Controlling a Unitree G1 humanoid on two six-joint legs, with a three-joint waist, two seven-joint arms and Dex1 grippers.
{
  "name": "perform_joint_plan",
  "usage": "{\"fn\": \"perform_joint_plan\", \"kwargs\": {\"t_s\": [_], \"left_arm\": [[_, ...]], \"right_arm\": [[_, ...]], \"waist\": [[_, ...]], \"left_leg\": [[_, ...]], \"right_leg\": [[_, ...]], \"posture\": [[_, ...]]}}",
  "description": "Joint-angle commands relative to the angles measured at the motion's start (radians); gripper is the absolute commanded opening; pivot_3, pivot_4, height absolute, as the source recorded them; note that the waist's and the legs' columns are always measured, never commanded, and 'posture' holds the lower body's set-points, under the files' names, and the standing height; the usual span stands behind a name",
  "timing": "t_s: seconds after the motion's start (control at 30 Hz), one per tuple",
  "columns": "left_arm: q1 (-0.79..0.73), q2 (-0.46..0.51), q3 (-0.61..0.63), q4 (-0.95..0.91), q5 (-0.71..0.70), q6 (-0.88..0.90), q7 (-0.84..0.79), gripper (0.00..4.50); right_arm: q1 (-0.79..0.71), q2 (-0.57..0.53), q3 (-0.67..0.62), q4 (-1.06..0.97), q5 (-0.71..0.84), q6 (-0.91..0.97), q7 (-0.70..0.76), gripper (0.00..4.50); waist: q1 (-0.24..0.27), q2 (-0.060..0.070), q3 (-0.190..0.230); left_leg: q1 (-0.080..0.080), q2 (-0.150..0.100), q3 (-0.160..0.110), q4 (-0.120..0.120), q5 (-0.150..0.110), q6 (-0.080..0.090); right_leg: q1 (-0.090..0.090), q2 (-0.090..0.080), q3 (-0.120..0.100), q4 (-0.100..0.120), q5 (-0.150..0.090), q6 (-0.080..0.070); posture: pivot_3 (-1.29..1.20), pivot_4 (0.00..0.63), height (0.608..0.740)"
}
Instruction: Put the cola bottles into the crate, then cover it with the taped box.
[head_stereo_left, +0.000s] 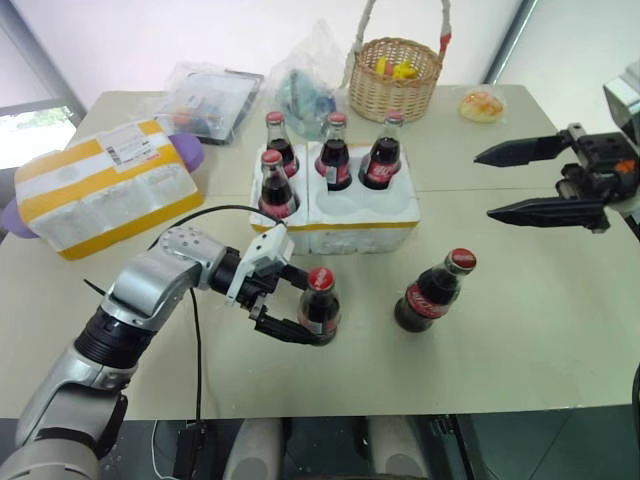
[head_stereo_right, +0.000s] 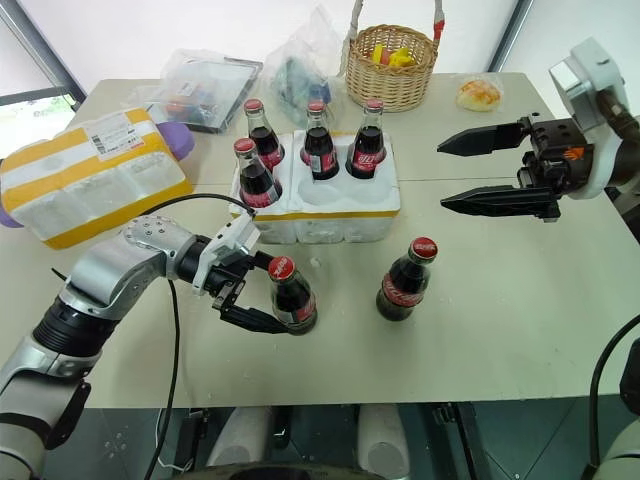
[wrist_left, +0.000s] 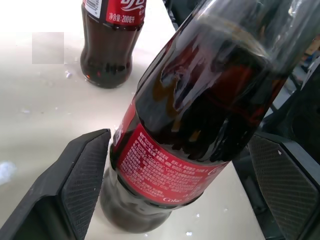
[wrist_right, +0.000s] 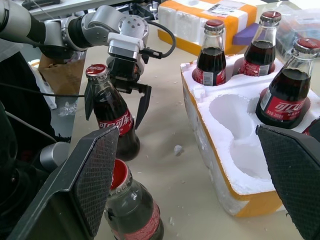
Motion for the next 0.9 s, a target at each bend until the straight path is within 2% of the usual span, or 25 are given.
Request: {"fn": "perform_joint_plan", "kwargs": {"t_s": [0.03, 0.23, 0.33, 0.4, 0.67, 0.9], "left_arm": [[-0.027, -0.012, -0.008, -0.027, -0.012, 0.008, -0.009, 4.47], [-0.033, -0.029, -0.012, -0.021, -0.009, 0.007, -0.006, 4.47], [-0.033, -0.029, -0.014, -0.022, -0.008, 0.009, -0.007, 3.16], [-0.035, -0.024, -0.019, -0.022, 0.002, 0.004, -0.006, 2.59], [-0.055, 0.007, 0.027, 0.005, 0.008, -0.022, 0.002, 2.59], [-0.278, -0.04, 0.176, 0.144, -0.104, 0.105, 0.07, 2.59]], "right_arm": [[-0.003, -0.001, -0.037, -0.026, 0.019, 0.006, -0.01, 4.5], [0.001, 0.005, -0.046, -0.035, 0.029, 0.016, -0.026, 4.5], [-0.004, 0.007, -0.05, -0.035, 0.034, 0.025, -0.033, 4.5], [-0.004, 0.006, -0.05, -0.036, 0.037, 0.025, -0.036, 4.5], [-0.003, 0.005, -0.051, -0.031, 0.041, 0.02, -0.045, 4.5], [-0.005, 0.008, -0.046, -0.021, 0.036, 0.01, -0.044, 4.5]], "waist": [[0.0, 0.0, 0.0], [0.001, 0.0, 0.0], [0.0, 0.0, 0.0], [0.0, 0.0, 0.0], [-0.001, 0.0, 0.0], [0.001, 0.0, 0.0]], "left_leg": [[0.0, 0.0, 0.0, 0.0, 0.0, 0.0], [0.0, 0.0, 0.0, 0.0, 0.0, 0.0], [0.0, 0.0, 0.0, 0.0, 0.0, 0.0], [0.0, 0.0, 0.0, 0.0, 0.0, 0.0], [0.0, 0.0, 0.0, 0.0, 0.0, 0.001], [-0.001, 0.0, 0.0, 0.001, 0.0, 0.001]], "right_leg": [[0.0, 0.0, 0.0, 0.0, 0.0, 0.0], [0.0, 0.0, 0.0, 0.0, 0.0, 0.0], [0.0, 0.0, 0.0, 0.0, 0.0, 0.0], [0.0, 0.0, 0.0, 0.0, 0.0, 0.0], [0.0, 0.0, 0.0, 0.0, 0.0, 0.0], [0.0, 0.0, 0.0, 0.0, 0.0, 0.0]], "posture": [[0.0, 0.15, 0.737], [0.0, 0.15, 0.737], [0.0, 0.15, 0.737], [0.0, 0.15, 0.737], [0.0, 0.15, 0.737], [0.0, 0.15, 0.737]]}}
